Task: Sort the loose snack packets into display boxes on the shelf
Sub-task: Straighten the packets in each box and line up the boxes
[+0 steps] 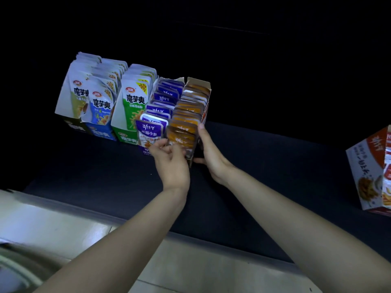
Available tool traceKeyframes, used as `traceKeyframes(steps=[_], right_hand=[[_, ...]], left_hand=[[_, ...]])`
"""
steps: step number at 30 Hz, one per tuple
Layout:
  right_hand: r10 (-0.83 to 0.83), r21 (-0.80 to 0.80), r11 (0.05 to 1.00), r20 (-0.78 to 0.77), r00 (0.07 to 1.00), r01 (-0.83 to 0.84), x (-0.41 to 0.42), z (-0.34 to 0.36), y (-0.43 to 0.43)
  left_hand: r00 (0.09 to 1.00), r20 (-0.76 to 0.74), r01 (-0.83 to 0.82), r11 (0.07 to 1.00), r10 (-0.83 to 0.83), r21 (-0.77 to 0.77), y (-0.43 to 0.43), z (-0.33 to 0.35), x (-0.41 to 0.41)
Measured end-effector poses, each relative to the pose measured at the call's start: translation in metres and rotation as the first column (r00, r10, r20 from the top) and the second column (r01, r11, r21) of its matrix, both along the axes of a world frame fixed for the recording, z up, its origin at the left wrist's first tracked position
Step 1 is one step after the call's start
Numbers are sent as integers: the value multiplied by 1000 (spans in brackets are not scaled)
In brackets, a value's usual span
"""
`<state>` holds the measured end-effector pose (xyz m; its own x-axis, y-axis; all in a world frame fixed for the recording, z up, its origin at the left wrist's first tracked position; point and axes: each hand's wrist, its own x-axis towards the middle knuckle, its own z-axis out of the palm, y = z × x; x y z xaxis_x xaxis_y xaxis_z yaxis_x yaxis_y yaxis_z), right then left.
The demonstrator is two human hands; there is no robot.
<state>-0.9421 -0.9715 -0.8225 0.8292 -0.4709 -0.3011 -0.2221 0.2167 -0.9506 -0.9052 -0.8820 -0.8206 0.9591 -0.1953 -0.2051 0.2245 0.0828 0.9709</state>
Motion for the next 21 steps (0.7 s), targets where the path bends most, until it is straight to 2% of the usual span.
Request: traceKeyframes(steps=[2, 7, 13, 18, 21], right_hand=[[34, -5, 999, -9, 999, -34, 2, 6, 1], [16, -36, 999, -25, 1000, -17, -2, 8, 0], [13, -45, 999, -18, 1000, -14, -16, 20, -1], [-4, -120, 993, -78, 997, -5, -37, 25, -2], [59, -212, 973, -140, 988, -88, -61, 26, -6]], left_hand=[[997, 80, 9, 999, -13, 50, 3, -4, 2], [994, 100, 28, 994, -39, 106, 10, -13, 7], [983, 147, 71, 966, -110, 247, 15, -17, 5], [975, 105, 145, 916, -197, 374, 14, -20, -18], [963, 17, 238, 884, -267, 403, 13, -22, -36]])
